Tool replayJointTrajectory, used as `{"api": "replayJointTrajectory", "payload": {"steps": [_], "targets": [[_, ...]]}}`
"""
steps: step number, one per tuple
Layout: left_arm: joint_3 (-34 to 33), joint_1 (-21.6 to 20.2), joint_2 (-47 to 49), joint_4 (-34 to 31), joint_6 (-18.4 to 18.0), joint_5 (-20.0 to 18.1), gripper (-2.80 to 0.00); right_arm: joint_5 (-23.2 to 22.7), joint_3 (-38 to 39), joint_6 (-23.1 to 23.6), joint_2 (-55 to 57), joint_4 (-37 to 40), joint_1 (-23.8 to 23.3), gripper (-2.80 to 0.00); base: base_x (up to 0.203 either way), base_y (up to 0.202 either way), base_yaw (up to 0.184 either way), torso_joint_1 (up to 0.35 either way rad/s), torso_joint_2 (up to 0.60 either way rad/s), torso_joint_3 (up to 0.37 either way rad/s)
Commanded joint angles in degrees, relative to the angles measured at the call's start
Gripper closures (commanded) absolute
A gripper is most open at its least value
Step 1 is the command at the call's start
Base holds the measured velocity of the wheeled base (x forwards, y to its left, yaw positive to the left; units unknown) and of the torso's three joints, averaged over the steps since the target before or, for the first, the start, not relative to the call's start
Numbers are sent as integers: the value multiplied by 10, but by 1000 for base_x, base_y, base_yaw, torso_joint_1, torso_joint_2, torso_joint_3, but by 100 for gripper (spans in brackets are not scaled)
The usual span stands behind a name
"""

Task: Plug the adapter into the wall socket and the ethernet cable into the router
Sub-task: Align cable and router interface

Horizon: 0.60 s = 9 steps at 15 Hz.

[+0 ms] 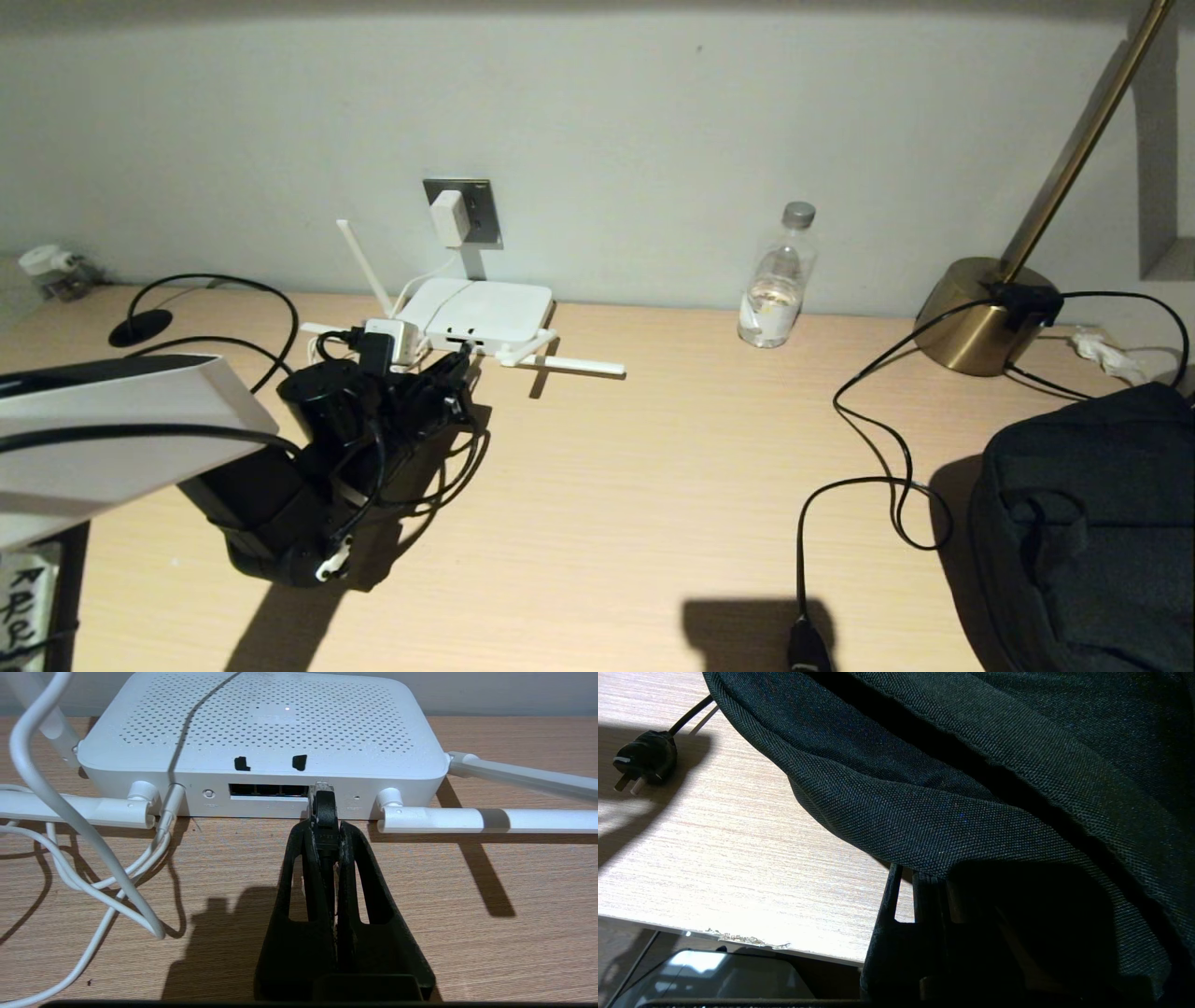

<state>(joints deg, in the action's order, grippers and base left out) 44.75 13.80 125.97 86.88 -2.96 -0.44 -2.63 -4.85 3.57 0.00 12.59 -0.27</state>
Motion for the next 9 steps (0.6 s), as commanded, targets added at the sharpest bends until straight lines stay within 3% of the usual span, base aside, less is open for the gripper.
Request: {"api": "replayJointTrajectory", "payload": {"steps": [1, 9], "targets": [[1, 0, -1, 5, -4, 4, 0, 0, 0, 0, 1, 1, 0, 0, 0, 0, 0, 0, 0, 0], [29, -5, 14, -11, -15, 25, 0, 0, 0, 0, 1, 1, 0, 0, 0, 0, 0, 0, 0, 0]]}}
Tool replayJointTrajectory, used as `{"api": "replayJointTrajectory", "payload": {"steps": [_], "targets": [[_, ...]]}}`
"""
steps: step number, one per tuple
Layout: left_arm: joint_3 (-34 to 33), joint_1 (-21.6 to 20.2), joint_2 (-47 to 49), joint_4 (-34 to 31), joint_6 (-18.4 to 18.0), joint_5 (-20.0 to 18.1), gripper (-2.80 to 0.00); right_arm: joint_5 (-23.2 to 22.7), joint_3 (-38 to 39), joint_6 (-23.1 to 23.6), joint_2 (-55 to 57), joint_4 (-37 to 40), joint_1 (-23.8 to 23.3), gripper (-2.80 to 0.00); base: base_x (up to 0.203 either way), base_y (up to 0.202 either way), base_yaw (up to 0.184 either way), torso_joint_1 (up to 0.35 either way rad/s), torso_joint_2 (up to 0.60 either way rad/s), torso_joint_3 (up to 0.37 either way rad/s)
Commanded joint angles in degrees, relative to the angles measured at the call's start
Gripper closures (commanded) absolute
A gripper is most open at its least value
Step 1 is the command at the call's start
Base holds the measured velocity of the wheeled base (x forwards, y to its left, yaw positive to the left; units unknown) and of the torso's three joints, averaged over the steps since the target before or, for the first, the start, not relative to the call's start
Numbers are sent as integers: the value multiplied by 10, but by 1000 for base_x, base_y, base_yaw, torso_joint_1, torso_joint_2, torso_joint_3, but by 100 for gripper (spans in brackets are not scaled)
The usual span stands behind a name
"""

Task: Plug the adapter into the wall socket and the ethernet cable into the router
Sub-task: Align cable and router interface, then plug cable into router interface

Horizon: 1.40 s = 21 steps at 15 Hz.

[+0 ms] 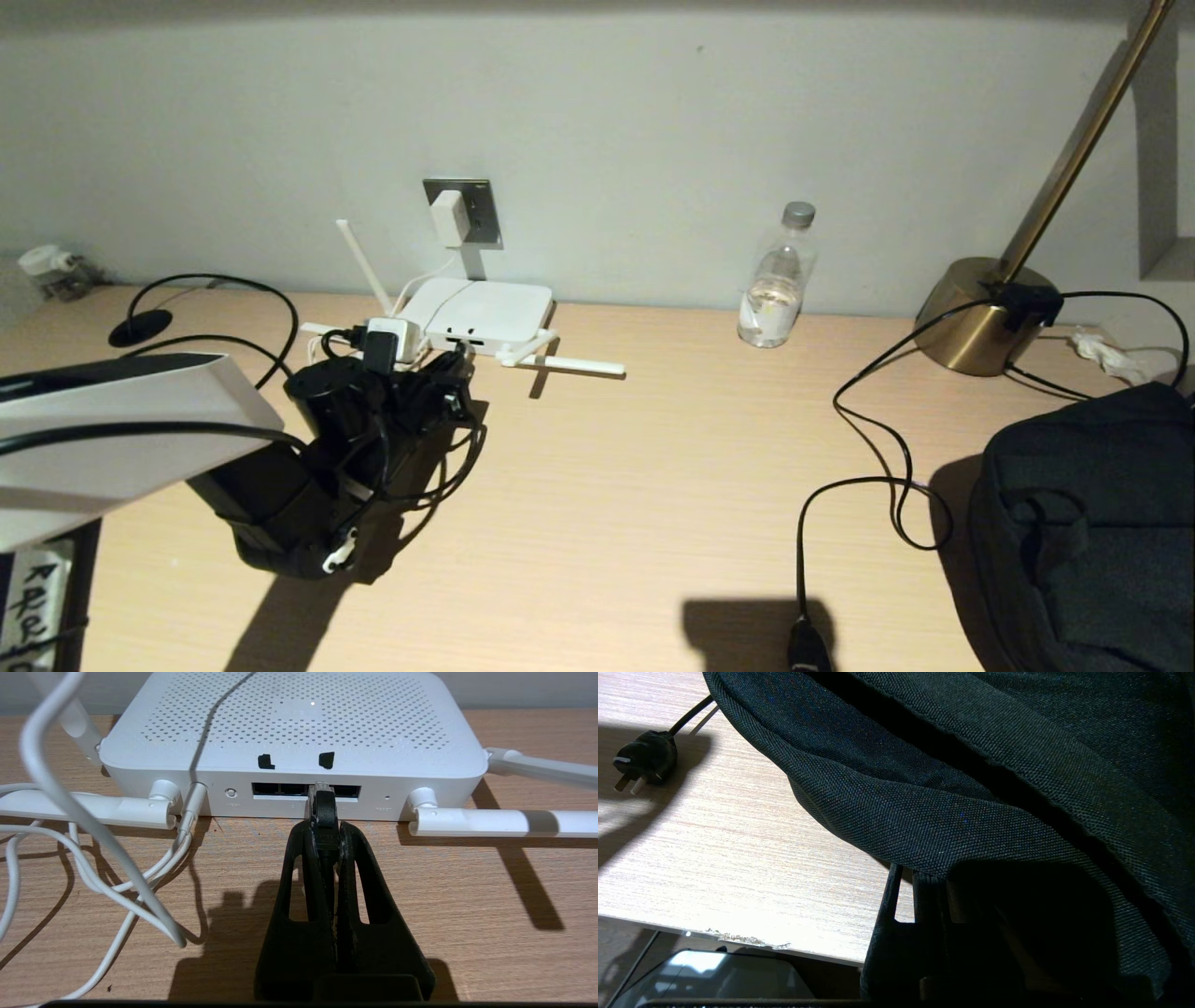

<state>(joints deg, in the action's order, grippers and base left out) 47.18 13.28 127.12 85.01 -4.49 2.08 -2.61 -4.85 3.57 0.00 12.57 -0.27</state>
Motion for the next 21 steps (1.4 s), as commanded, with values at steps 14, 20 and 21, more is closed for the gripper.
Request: {"api": "replayJointTrajectory", "payload": {"steps": [14, 20, 21], "targets": [[46, -4, 16, -41, -5, 3, 0, 0, 0, 0, 1, 1, 0, 0, 0, 0, 0, 0, 0, 0], [42, 5, 10, -41, -5, 28, 0, 0, -1, 0, 1, 1, 0, 0, 0, 0, 0, 0, 0, 0], [42, 10, 10, -40, -4, 39, 0, 0, -1, 0, 1, 1, 0, 0, 0, 0, 0, 0, 0, 0]]}}
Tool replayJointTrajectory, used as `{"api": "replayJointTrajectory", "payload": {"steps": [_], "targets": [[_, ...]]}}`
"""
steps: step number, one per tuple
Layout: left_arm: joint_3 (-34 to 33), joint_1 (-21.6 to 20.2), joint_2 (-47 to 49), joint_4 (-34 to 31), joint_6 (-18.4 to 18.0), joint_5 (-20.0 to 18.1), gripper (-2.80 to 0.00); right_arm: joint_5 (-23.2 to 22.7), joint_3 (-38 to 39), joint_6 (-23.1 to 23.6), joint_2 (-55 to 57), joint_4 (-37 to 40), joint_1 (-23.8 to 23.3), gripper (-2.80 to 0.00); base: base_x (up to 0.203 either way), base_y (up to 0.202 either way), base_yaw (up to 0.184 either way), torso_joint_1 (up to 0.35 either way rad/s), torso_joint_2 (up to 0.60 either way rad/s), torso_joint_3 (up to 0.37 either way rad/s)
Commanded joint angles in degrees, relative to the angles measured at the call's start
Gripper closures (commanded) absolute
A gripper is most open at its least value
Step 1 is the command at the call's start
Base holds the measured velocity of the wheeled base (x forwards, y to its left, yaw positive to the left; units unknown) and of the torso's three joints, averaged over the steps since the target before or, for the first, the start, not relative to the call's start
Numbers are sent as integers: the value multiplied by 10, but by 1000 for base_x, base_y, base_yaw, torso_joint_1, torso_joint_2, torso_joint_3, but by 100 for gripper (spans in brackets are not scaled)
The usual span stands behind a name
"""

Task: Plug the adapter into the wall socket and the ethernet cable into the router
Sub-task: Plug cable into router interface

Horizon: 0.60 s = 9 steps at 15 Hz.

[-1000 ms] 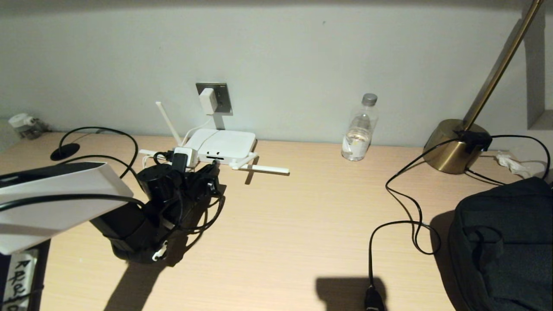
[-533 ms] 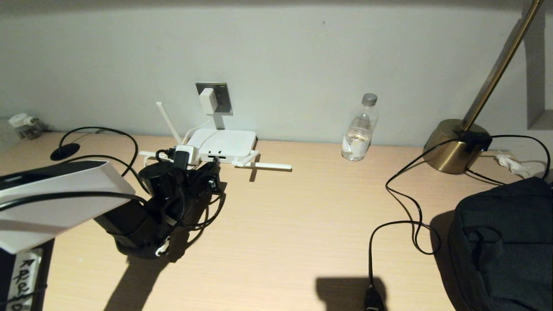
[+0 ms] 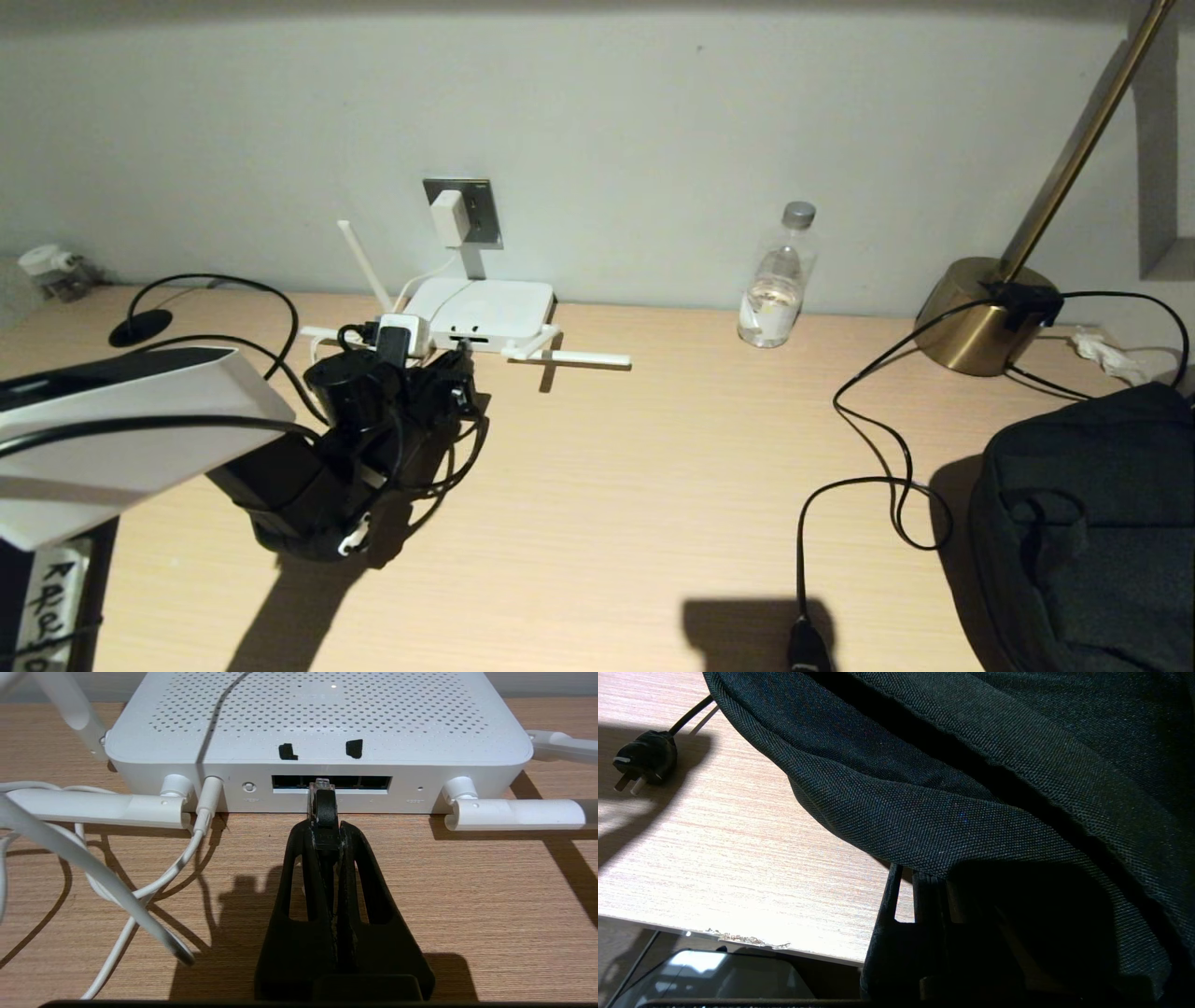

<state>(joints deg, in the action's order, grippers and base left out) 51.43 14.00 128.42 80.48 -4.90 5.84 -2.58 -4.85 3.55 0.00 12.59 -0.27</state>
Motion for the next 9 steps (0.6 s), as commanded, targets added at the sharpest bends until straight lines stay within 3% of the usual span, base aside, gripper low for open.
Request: {"api": "replayJointTrajectory", "payload": {"steps": [1, 9], "targets": [[0, 6, -4, 5, 1, 4, 0, -1, -1, 1, 1, 1, 0, 0, 0, 0, 0, 0, 0, 0], [14, 13, 2, 5, 2, 15, 0, -1, 0, 1, 1, 1, 0, 0, 0, 0, 0, 0, 0, 0]]}}
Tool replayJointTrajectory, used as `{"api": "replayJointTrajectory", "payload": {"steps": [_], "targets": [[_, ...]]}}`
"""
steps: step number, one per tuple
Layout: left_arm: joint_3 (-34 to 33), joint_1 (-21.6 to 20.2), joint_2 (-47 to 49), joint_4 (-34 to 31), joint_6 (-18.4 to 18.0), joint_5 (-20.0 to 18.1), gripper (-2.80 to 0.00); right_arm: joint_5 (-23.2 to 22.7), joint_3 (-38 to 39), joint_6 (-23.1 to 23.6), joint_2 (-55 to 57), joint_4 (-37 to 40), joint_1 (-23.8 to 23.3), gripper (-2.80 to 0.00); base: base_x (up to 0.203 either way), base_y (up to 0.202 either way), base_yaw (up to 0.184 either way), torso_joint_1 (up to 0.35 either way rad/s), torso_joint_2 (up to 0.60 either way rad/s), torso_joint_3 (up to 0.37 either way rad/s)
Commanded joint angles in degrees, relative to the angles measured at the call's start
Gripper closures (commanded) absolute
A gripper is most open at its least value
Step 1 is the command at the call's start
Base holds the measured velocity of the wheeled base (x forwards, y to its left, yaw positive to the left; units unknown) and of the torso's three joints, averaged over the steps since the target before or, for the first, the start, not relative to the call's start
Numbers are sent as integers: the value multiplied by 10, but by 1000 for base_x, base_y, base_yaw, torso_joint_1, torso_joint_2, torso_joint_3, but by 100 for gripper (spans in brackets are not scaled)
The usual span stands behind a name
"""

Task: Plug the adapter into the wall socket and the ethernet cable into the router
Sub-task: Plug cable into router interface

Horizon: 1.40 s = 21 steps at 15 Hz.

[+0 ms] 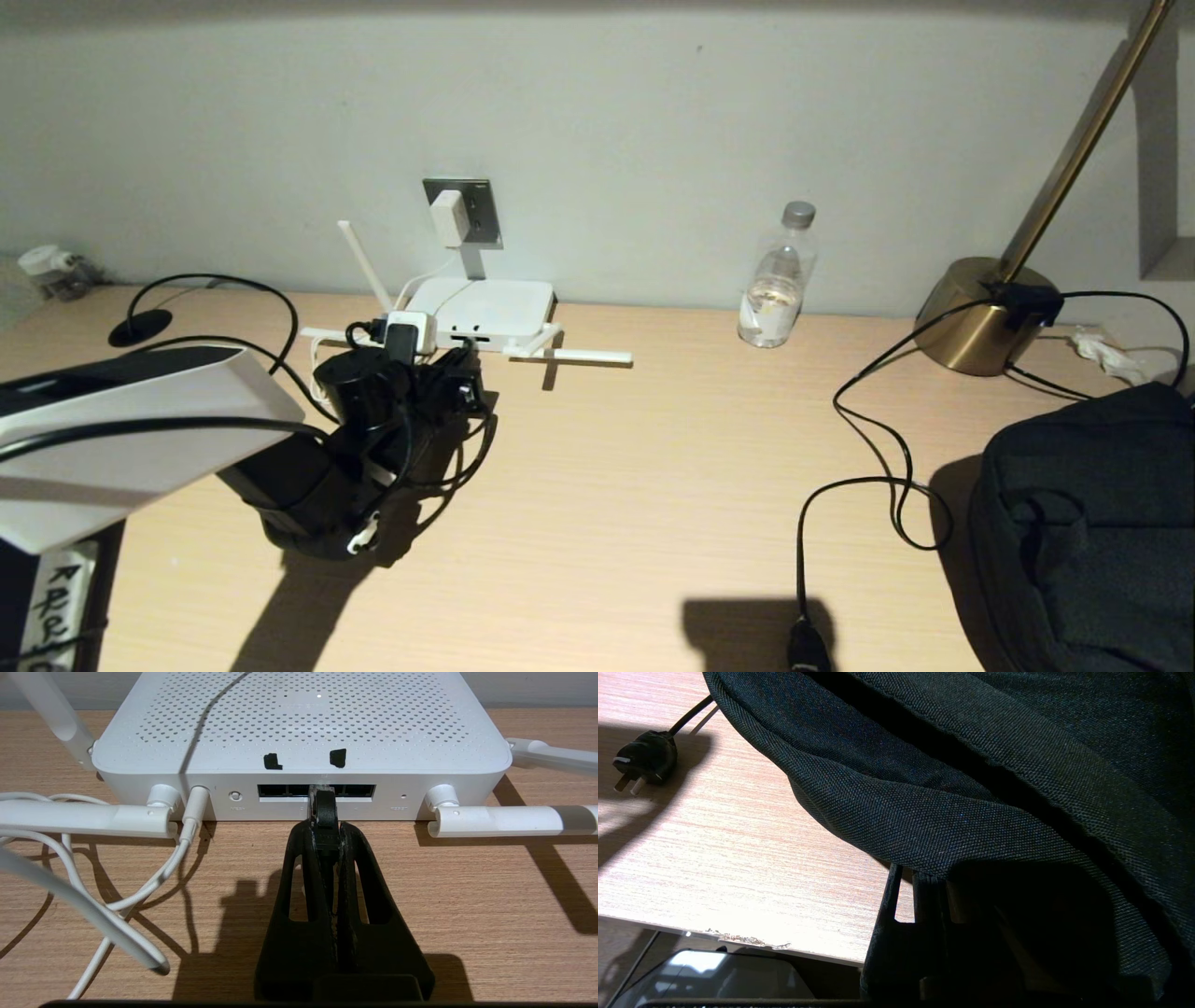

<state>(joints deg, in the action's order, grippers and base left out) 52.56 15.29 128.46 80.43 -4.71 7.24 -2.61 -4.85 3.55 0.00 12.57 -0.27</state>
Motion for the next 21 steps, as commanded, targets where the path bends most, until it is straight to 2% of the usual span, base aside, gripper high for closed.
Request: {"api": "replayJointTrajectory", "payload": {"steps": [1, 9, 12, 16, 21], "targets": [[5, 0, 2, 5, 0, 1, 0, 0, 0, 1, 1, 1, 0, 0, 0, 0, 0, 0, 0, 0], [9, 7, 7, 5, 0, 4, 0, 0, 0, 1, 1, 1, 0, 0, 0, 0, 0, 0, 0, 0], [10, 19, 7, 5, 2, 36, 0, 0, 0, 1, 1, 1, 0, 0, 0, 0, 0, 0, 0, 0], [11, 21, 7, -3, 10, 57, 0, 0, 0, 1, 1, 1, 0, 0, 0, 0, 0, 0, 0, 0], [22, 21, 10, -8, 17, 60, 0, 0, 0, 1, 1, 1, 0, 0, 0, 0, 0, 0, 0, 0]]}}
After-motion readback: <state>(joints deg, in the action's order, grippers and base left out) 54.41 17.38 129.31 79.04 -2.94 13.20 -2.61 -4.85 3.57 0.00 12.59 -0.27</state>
